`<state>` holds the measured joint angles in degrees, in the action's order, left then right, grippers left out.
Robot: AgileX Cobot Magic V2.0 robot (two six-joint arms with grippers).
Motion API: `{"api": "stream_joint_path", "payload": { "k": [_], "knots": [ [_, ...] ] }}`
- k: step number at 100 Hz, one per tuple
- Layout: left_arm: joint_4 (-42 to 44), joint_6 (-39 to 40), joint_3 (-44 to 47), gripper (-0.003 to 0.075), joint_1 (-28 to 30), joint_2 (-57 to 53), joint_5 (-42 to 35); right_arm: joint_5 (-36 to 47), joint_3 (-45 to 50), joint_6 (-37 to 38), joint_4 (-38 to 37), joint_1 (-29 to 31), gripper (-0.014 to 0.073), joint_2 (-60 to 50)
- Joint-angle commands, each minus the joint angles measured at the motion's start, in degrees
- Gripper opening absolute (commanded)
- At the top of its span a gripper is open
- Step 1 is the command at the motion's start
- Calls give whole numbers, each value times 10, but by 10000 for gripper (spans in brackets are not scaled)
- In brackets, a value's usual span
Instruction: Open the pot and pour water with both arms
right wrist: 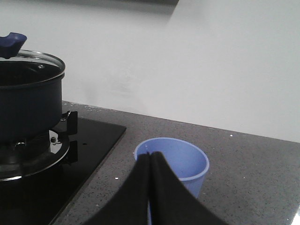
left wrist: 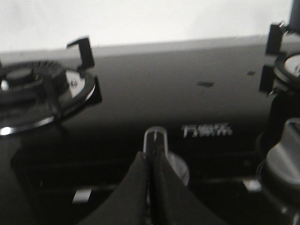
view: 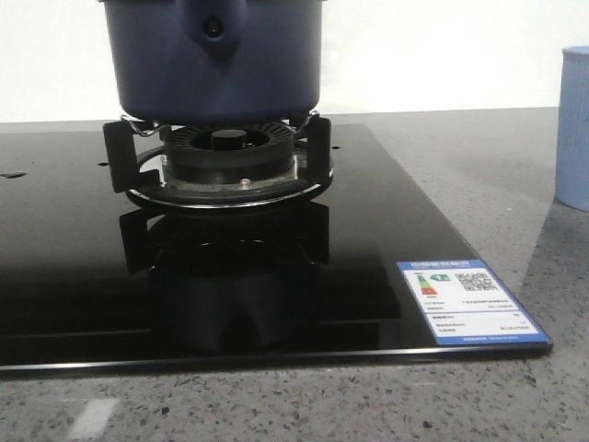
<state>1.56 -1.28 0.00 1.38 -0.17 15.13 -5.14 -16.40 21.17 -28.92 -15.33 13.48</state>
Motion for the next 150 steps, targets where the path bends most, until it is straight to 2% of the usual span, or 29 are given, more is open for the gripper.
{"api": "stream_joint_path", "payload": {
  "k": [1, 108, 129, 134, 145, 150],
  "knots": [
    [1, 8, 23, -19, 10, -15, 17, 38, -17, -1, 0, 0, -74, 5],
    [2, 8, 23, -19, 13, -15, 15, 38, -13, -1, 1, 0, -74, 5],
    [2, 8, 23, -19, 13, -15, 15, 21, 39, -12, 55, 0, -74, 5],
    [2, 8, 23, -19, 13, -15, 15, 20, 58, -39, 86, 0, -74, 5],
    [2, 8, 23, -19, 13, -15, 15, 23, 107, -149, 189, 0, -74, -2],
    [2, 8, 23, -19, 13, -15, 15, 30, 128, -167, 196, 0, -74, -11]
  ]
}}
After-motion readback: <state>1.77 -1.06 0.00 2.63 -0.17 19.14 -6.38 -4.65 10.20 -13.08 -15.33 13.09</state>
